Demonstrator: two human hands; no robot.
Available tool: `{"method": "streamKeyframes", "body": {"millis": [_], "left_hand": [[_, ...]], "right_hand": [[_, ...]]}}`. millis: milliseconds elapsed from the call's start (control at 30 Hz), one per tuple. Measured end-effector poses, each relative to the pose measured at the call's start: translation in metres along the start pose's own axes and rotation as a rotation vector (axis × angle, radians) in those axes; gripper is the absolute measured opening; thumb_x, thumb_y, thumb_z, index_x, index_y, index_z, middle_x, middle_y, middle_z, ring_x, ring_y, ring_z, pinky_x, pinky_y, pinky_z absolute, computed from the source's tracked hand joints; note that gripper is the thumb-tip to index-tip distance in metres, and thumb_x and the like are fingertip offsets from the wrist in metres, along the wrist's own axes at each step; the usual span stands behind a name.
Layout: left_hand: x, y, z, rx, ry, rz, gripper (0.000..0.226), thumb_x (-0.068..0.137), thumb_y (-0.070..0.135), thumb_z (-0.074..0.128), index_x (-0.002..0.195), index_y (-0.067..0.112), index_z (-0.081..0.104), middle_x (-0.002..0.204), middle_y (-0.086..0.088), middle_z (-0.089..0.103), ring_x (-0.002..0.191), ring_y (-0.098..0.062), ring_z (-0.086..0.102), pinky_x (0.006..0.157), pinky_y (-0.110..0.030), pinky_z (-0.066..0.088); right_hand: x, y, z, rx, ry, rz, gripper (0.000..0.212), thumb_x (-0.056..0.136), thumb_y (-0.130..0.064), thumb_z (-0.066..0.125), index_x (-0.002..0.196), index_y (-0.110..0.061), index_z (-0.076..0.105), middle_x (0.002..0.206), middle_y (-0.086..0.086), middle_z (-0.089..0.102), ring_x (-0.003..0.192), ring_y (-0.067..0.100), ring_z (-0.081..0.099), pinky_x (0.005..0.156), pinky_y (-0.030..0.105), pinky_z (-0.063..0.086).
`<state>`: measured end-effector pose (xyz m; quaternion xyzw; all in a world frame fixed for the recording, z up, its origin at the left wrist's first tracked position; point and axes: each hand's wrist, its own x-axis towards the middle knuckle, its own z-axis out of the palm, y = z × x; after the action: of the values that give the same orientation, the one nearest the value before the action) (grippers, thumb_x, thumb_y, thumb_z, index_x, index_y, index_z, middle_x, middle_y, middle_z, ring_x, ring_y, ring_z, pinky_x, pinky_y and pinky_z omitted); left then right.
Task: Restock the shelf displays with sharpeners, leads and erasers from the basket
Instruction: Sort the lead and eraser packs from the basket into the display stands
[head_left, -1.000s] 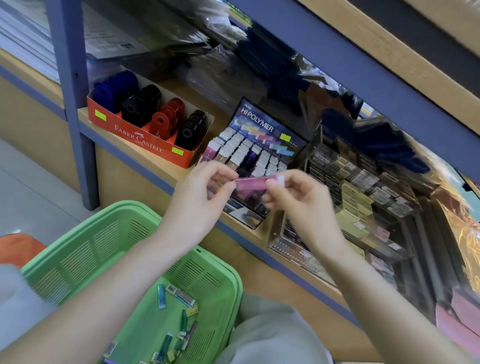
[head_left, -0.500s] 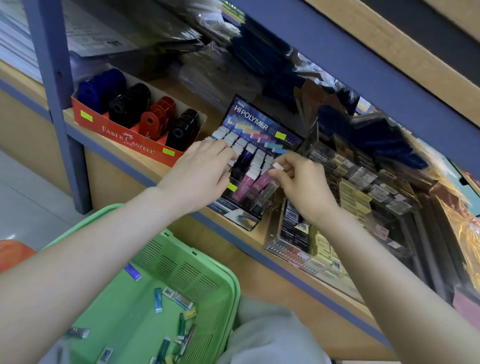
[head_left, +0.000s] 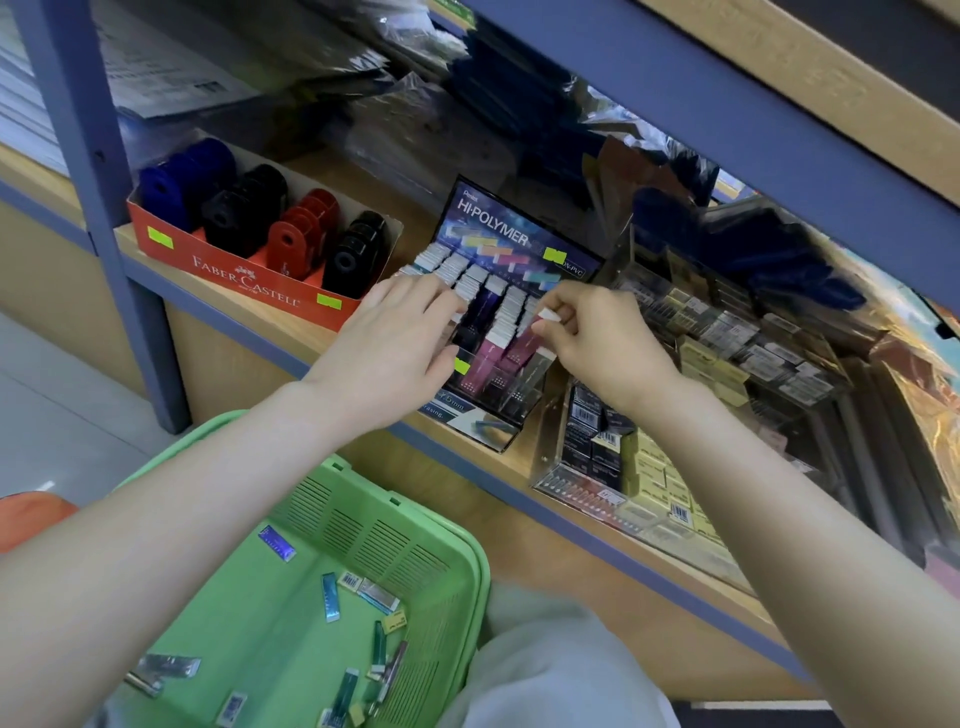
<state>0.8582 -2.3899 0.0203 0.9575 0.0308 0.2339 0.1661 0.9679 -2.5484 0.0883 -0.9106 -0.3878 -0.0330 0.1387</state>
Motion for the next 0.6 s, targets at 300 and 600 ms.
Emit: {"method": "streamKeyframes", "body": {"millis": [300,600], "left_hand": [[0.003,0.003,-0.001,0.029,-0.011,0.017,0.036,0.093,0.026,0.050,0.125,0.009,0.053,0.123,-0.007,0.054,0.118,-0.025,0.046,0.110,-0.038,0.024],[0.005,0.000,-0.001,0.046,-0.034,0.046,0.038,0.093,0.024,0.051,0.127,0.008,0.051,0.126,-0.009,0.052,0.122,-0.027,0.045,0.111,-0.038,0.023]], "right_hand": [[-0.010,0.004,0.020,0.010,0.022,-0.009,0.013,0.085,-0.010,0.069,0.097,-0.012,0.063,0.090,-0.002,0.055,0.076,0.014,0.054,0.077,0.034,0.051],[-0.015,-0.002,0.027,-0.142,0.126,0.007,0.022,0.086,-0.016,0.065,0.106,-0.010,0.057,0.109,0.004,0.053,0.102,0.021,0.054,0.074,0.036,0.049]]}}
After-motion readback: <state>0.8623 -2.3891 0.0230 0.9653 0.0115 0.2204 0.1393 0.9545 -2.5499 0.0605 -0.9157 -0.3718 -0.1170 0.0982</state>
